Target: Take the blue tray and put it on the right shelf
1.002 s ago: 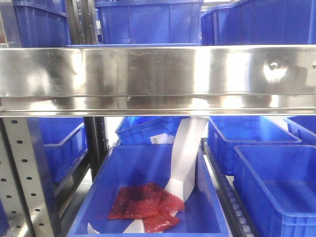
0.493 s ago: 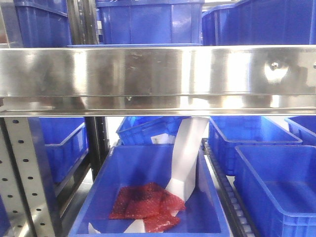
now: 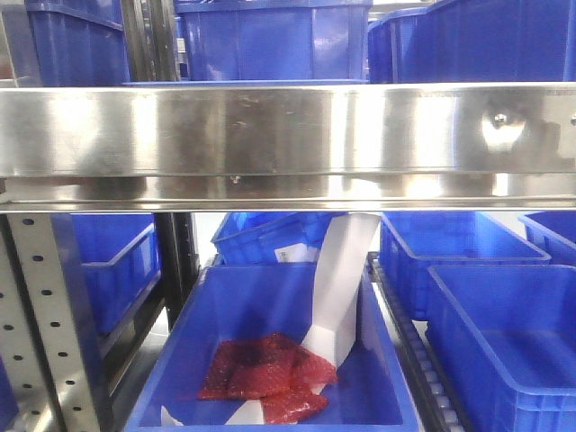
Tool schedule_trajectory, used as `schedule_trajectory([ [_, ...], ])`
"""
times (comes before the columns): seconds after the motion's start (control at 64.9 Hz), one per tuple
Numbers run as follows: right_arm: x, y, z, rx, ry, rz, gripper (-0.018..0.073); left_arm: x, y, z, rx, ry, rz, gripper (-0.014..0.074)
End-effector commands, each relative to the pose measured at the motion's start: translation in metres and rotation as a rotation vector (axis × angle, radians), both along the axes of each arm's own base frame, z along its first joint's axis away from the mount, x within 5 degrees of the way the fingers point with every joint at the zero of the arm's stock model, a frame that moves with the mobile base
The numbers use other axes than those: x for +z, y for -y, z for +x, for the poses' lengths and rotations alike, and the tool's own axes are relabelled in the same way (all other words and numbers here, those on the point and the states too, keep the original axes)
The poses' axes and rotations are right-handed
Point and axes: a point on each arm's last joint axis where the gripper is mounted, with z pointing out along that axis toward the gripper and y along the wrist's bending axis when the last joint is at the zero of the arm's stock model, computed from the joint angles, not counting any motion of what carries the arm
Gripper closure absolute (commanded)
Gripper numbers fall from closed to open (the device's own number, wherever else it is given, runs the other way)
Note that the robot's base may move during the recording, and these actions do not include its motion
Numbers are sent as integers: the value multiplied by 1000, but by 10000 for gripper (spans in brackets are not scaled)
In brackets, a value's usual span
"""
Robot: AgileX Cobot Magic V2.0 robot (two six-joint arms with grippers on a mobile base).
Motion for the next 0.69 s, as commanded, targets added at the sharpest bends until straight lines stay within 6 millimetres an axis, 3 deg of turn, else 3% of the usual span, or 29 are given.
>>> schedule_trajectory([
  [0.0, 17, 0, -4, -7, 130, -7, 505, -2, 0, 0, -11, 64, -13, 644],
  [0.678, 17, 0, -4, -7, 130, -7, 505, -2, 0, 0, -9, 64, -13, 644],
])
